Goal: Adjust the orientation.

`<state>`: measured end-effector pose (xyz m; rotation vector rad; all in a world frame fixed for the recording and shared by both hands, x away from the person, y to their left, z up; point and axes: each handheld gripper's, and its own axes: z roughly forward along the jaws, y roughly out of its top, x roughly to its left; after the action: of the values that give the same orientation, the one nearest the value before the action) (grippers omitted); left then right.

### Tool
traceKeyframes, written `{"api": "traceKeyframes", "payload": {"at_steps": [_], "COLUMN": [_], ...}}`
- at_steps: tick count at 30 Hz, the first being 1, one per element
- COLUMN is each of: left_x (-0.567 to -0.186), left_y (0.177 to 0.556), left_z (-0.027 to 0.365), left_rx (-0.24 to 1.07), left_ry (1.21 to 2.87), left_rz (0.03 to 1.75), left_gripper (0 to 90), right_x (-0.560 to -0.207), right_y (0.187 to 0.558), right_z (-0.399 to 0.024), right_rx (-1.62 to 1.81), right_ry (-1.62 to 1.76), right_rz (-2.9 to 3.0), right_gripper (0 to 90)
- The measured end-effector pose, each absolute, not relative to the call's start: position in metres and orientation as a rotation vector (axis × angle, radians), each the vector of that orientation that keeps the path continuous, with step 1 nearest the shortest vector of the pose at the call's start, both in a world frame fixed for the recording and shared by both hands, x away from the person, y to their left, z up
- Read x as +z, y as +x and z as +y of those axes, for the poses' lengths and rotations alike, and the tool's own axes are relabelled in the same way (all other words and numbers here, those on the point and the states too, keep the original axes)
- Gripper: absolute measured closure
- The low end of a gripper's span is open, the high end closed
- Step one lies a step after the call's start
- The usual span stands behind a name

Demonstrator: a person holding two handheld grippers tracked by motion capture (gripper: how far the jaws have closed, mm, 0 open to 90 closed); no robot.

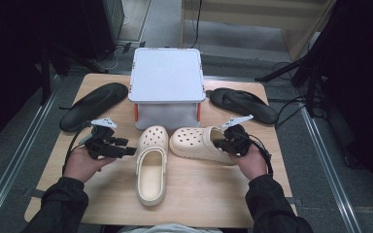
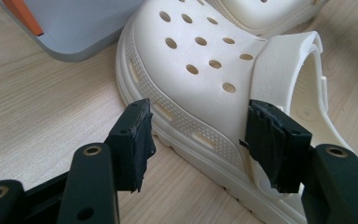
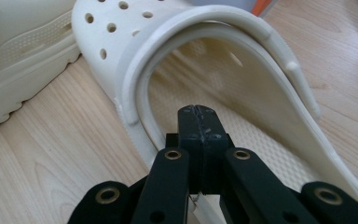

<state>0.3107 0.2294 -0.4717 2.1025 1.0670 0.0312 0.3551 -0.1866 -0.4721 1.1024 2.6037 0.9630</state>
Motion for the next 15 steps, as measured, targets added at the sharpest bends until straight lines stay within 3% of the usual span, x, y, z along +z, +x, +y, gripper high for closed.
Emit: {"api": "traceKeyframes", "payload": {"at_steps": [15], "left_x": [-0.471], "left_y": [0.310], "left_z": [0.229], "left_rx": [0.032], "left_ry": [2.100], "left_rz": [1.069], "left_gripper": [41.5], "right_x": [-0.470], "right_y": [0.333], "right_z": [-0.164], "right_rx": [0.963], "right_ry": [1.084], "right_rz": [2.685], "right_gripper": [90.0]}}
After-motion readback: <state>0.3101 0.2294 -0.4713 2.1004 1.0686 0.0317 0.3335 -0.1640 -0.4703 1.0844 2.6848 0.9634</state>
